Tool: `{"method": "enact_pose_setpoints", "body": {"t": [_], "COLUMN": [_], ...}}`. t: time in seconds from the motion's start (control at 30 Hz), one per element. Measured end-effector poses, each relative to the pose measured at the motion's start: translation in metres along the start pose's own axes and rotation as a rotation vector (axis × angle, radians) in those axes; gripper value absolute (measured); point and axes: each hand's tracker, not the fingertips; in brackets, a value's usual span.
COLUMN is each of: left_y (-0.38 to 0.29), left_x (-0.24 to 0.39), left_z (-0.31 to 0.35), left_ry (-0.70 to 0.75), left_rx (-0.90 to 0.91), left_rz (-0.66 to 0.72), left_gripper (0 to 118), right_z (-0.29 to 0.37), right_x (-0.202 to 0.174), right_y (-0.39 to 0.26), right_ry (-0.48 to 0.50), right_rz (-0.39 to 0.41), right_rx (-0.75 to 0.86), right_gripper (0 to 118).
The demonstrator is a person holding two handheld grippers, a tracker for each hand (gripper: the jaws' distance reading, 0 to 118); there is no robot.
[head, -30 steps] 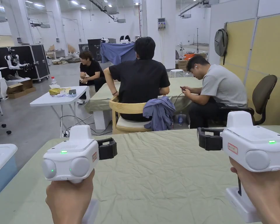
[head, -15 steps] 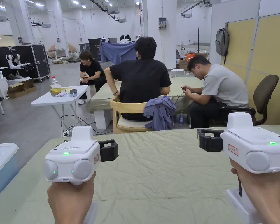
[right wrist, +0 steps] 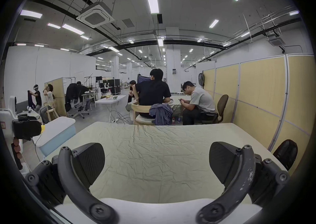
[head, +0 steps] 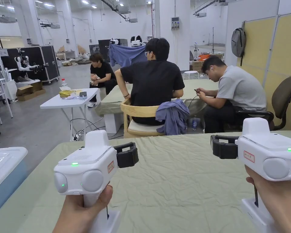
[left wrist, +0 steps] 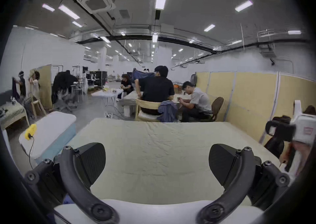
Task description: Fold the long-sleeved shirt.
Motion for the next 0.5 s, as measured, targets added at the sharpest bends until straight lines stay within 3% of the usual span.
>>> {"method": "enact_pose_setpoints", "body": {"t": [0.17,0.3,0.5], "left_y": [-0.005,-0.007,-0.006], "left_x": [0.011,0.009,0.012], "left_z": [0.002,0.002,0.005], "left_ry": [0.039,-0.038,-0.004], "left_rx": [-0.05,-0.08,-0.065], "left_rz": [-0.109,-0.019,-0.062], "left_gripper": [118,118,118], "right_z": [-0.003,-0.004,-0.003], "right_x": [-0.003,-0.004,-0.004], "right_y": [-0.002,-0.002,-0.002], "right_ry": [0.0,0.005,0.016], "right_rz": [0.005,0.002,-0.004], "right_rx": [-0.011,-0.012,-0.018], "right_gripper": [118,118,118]}}
